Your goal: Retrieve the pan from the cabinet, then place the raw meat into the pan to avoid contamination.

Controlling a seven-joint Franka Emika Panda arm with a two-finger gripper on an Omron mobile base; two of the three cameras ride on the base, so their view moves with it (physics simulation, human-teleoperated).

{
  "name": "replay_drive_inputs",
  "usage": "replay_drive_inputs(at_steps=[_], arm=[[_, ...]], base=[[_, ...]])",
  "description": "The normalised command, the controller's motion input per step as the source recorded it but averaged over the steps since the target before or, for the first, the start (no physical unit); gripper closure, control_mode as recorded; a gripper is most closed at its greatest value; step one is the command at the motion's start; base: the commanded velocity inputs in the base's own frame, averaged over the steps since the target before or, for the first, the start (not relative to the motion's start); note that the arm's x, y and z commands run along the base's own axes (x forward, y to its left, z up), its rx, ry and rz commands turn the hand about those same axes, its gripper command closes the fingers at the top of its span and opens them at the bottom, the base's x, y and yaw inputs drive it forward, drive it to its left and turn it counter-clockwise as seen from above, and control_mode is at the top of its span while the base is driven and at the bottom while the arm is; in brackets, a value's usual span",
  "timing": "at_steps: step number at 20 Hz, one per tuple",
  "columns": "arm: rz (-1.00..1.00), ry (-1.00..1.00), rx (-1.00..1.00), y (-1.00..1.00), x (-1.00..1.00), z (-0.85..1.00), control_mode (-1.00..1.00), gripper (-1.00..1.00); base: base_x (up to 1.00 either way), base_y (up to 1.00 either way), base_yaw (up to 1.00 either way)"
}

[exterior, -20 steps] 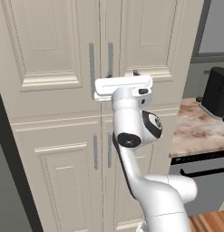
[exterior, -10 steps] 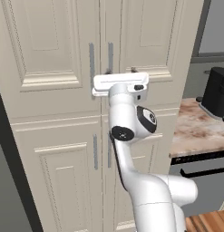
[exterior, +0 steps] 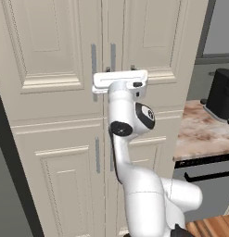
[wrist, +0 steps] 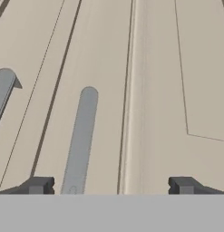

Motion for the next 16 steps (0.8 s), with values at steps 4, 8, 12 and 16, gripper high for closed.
replay_drive_inputs(at_steps=[4,8,12,16], arm=[[0.0,0.0,0.0,0.09,0.3,-0.02,-1.0,-1.0],[0.0,0.0,0.0,0.17,0.29,-0.05,-1.0,-1.0],[-0.01,0.0,0.0,0.2,0.27,-0.07,-1.0,-1.0],[-0.01,0.0,0.0,0.17,0.28,-0.06,-1.0,-1.0]], base=[[0.0,0.0,0.0],[0.0,0.0,0.0],[0.0,0.0,0.0],[0.0,0.0,0.0]])
